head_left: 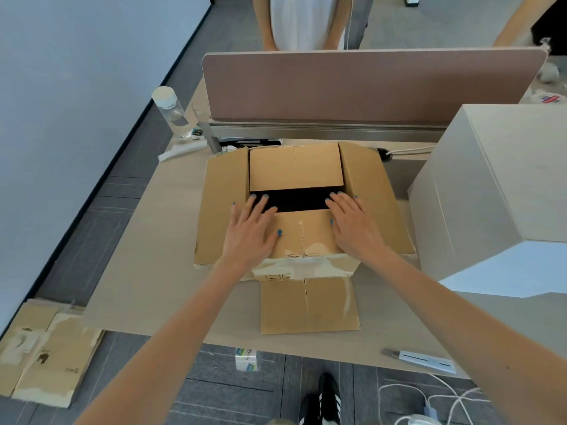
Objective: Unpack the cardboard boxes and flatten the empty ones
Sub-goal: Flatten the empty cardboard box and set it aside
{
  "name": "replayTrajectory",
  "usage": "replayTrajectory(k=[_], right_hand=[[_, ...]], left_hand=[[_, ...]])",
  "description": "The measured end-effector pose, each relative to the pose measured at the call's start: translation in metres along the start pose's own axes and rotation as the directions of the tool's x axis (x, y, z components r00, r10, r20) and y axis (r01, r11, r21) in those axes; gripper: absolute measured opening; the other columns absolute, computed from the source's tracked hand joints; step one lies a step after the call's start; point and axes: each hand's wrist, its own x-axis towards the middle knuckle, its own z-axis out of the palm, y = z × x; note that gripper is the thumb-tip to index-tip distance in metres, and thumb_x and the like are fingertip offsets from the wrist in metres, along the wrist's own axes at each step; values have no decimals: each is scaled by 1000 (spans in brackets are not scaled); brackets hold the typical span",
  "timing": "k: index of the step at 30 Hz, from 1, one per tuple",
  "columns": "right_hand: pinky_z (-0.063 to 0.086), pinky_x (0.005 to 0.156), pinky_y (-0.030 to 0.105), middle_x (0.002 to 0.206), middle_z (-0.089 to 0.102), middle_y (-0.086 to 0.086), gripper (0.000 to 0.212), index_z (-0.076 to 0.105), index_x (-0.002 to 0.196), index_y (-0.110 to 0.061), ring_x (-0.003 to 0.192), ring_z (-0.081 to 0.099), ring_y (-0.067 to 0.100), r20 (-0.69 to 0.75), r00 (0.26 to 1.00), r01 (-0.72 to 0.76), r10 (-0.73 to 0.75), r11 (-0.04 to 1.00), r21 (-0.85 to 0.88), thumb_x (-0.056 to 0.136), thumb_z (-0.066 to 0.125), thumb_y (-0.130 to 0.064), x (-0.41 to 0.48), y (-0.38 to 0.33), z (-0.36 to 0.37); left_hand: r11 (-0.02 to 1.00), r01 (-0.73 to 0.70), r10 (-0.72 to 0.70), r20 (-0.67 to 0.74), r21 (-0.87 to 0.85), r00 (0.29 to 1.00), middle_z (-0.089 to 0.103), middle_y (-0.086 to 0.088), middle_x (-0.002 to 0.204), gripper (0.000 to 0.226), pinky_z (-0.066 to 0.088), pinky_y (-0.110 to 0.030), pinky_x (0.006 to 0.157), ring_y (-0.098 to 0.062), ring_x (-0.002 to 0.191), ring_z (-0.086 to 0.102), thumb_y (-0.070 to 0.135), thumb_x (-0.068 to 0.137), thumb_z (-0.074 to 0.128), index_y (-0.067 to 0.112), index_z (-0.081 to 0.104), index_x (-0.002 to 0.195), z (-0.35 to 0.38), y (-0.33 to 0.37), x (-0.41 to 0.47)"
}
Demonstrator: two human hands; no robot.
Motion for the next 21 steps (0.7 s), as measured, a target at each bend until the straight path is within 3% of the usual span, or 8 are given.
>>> replayTrajectory(k=[3, 6, 8, 11, 13, 15, 18, 21], right_hand=[[-2, 121, 38, 156, 30, 2, 51, 23, 152, -12, 147, 17, 17, 117, 991, 75, -61, 990, -118, 104, 23, -29, 14, 0, 1], [-5, 119, 40, 137, 54, 3, 49, 37, 145, -13, 135, 39, 20, 180, 982, 78, -53, 988, -136, 103, 21, -33, 23, 2, 2], [-1, 120, 41, 118, 62, 2, 43, 51, 130, -13, 119, 51, 20, 156, 986, 79, -61, 991, -110, 103, 24, -32, 27, 1, 0], [17, 116, 39, 110, 61, 2, 32, 56, 117, -13, 105, 55, 21, 35, 998, 44, -46, 998, 49, 101, 32, -27, 31, 1, -16], [39, 99, 38, 109, 61, 2, 28, 59, 112, -14, 98, 56, 21, -3, 1000, -1, 1, 975, 222, 100, 37, -26, 31, -1, -36], [48, 79, 36, 105, 61, 0, 26, 61, 104, -15, 93, 56, 21, 27, 998, -67, 62, 930, 362, 100, 39, -28, 30, -1, -58], [40, 62, 27, 92, 62, 0, 28, 62, 91, -14, 84, 55, 19, 56, 997, -77, 60, 918, 390, 99, 43, -33, 29, 1, -84], [27, 57, 29, 64, 44, 1, 38, 50, 66, -10, 61, 39, 16, 139, 990, -55, -14, 873, 484, 97, 49, -33, 21, 0, -107]], left_hand=[[995, -71, 64, 91, 71, 994, 28, 2, 161, 56, 1, -45, 124, -19, 151, 15, 49, 104, 25, 26, 26, 155, 4, 7, 13], [992, -87, 73, 154, 88, 985, 53, -1, 141, 55, 16, -43, 121, -22, 134, 46, 48, 105, 23, 23, 29, 153, 8, 12, 21], [995, -75, 66, 134, 62, 989, 57, -2, 131, 53, 31, -40, 113, -23, 121, 54, 48, 105, 27, 21, 36, 149, 4, 14, 26], [997, -82, 82, 14, 2, 997, 57, -3, 119, 45, 44, -37, 91, -23, 107, 56, 45, 103, 37, 18, 47, 138, -9, 13, 31], [994, -105, 101, -76, -41, 992, 59, -2, 115, 38, 47, -38, 84, -23, 103, 57, 41, 102, 44, 19, 53, 131, -24, 10, 31], [990, -121, 113, -110, -74, 987, 62, -1, 111, 31, 48, -38, 80, -23, 100, 59, 36, 102, 48, 20, 58, 126, -44, 6, 29], [972, -108, 89, -99, -207, 991, 65, 5, 109, 22, 52, -40, 78, -19, 97, 61, 29, 102, 50, 24, 64, 118, -72, 2, 25], [910, -8, 36, 60, -414, 998, 66, 8, 101, 19, 52, -35, 77, -15, 91, 60, 30, 102, 52, 25, 67, 112, -97, 0, 17]])
